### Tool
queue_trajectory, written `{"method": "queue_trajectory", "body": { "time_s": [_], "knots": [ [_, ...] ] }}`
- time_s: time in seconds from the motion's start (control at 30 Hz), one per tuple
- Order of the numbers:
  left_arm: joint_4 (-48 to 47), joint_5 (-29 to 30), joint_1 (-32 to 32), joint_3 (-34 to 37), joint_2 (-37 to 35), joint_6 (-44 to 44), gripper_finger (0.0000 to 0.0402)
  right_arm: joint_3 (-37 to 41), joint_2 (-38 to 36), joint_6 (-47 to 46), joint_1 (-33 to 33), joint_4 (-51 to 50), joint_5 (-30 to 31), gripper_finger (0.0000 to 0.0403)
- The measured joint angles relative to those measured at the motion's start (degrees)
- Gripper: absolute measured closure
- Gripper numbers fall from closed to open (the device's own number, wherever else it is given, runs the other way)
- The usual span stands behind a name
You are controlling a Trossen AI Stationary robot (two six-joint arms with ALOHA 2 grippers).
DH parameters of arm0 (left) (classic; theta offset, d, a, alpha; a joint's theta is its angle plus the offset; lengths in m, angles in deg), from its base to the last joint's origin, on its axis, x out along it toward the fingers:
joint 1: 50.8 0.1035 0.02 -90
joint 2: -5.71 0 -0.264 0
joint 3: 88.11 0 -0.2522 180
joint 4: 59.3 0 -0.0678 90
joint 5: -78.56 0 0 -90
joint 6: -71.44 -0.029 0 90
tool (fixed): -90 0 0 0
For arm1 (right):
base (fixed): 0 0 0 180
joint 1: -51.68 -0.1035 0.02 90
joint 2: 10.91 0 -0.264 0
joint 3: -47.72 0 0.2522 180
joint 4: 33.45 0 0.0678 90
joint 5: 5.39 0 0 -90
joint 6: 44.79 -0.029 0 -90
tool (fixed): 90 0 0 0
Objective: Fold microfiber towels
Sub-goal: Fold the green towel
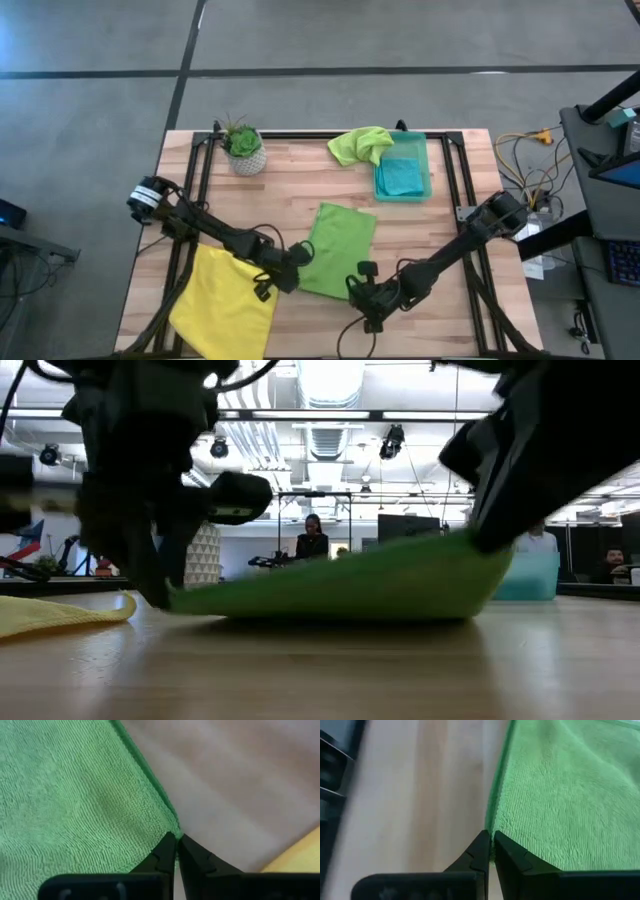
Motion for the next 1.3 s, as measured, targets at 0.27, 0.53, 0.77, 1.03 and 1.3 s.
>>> {"method": "queue_trajectory", "body": {
  "time_s": [0.27,0.53,0.77,1.03,1.3],
  "knots": [
    [4.0,-11.2,0.1,-0.1,-2.2,13.8,0.0401,-0.1,-2.1,-7.4,-0.4,0.7,-8.4,0.0385],
    [20.9,-24.0,-0.7,-0.1,-2.6,33.7,0.0401,0.0,-2.8,-9.5,-4.0,6.4,-13.9,0.0385],
    [22.0,-17.6,-1.8,-0.1,-2.6,35.9,0.0402,0.2,-3.0,-10.0,-5.1,5.1,-12.3,0.0385],
    [16.9,-12.1,-1.6,0.0,-2.7,34.2,0.0402,5.5,-8.0,-10.0,-3.2,3.0,-7.7,0.0385],
    [9.7,1.3,-1.5,0.0,-4.5,29.9,0.0402,13.1,-15.1,-9.4,3.2,3.1,-7.4,0.0385]
  ]
}}
